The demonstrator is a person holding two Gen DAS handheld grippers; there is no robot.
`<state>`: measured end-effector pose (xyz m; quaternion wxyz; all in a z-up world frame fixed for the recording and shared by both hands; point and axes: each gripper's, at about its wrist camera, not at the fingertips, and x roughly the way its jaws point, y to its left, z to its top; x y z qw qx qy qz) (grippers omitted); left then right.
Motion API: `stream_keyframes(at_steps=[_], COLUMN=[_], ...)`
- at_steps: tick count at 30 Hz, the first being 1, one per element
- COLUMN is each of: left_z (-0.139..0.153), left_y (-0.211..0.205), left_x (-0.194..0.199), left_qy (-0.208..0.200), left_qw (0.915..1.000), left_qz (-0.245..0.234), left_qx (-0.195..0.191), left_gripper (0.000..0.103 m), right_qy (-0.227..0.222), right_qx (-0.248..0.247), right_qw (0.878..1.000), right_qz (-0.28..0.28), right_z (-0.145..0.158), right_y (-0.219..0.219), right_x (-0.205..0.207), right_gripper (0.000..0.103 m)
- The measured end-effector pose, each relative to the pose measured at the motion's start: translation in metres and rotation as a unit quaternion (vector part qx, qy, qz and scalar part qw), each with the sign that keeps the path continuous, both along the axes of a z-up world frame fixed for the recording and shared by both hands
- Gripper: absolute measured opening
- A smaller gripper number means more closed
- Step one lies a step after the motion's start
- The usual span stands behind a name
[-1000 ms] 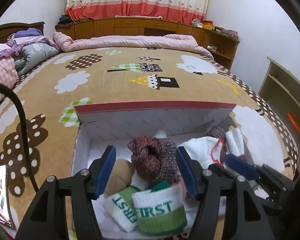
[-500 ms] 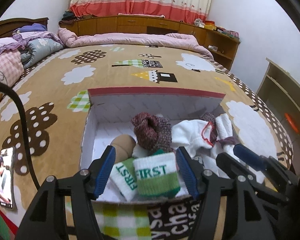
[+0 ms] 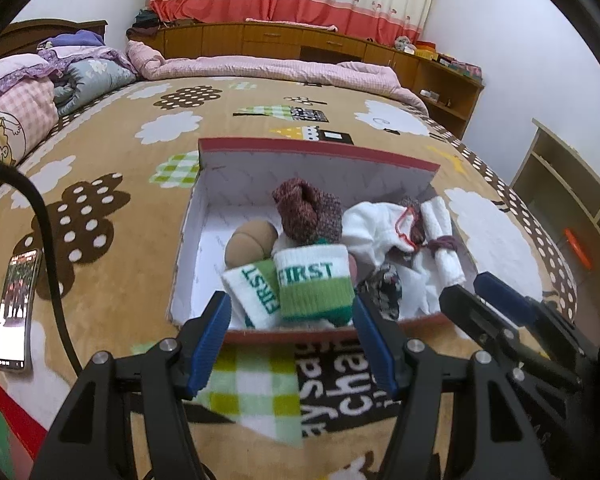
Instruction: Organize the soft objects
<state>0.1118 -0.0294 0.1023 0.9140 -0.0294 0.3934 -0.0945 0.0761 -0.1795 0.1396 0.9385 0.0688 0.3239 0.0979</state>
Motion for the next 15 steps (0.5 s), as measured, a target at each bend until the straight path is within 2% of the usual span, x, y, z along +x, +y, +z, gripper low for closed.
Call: stream_keyframes(at_steps=[9, 12, 15], left_z=[-0.007, -0.012, -0.017], left_y=[0.004, 0.005, 0.005], left_x=[-0.015, -0.019, -0.022], left_qy=[0.009, 0.016, 0.023], left_qw=[1.0, 0.9999, 0.9997], left_qz=[0.001, 0.001, -0.001], left_qx=[-0.001, -0.004, -0.001], left_gripper=[0.066, 0.066, 0.066], right_qy=[0.001, 0.003, 0.008], right_qx=[-0.002, -0.003, -0.004], right_qw=[1.0, 1.0, 1.0], right_qz=[0.002, 0.002, 0.002], right_z=[-0.003, -0.007, -0.012], right_y=[0.004, 0.004, 0.004], right_x=[-0.013, -0.016, -0.019], right_gripper=[0.052, 0.057, 0.058])
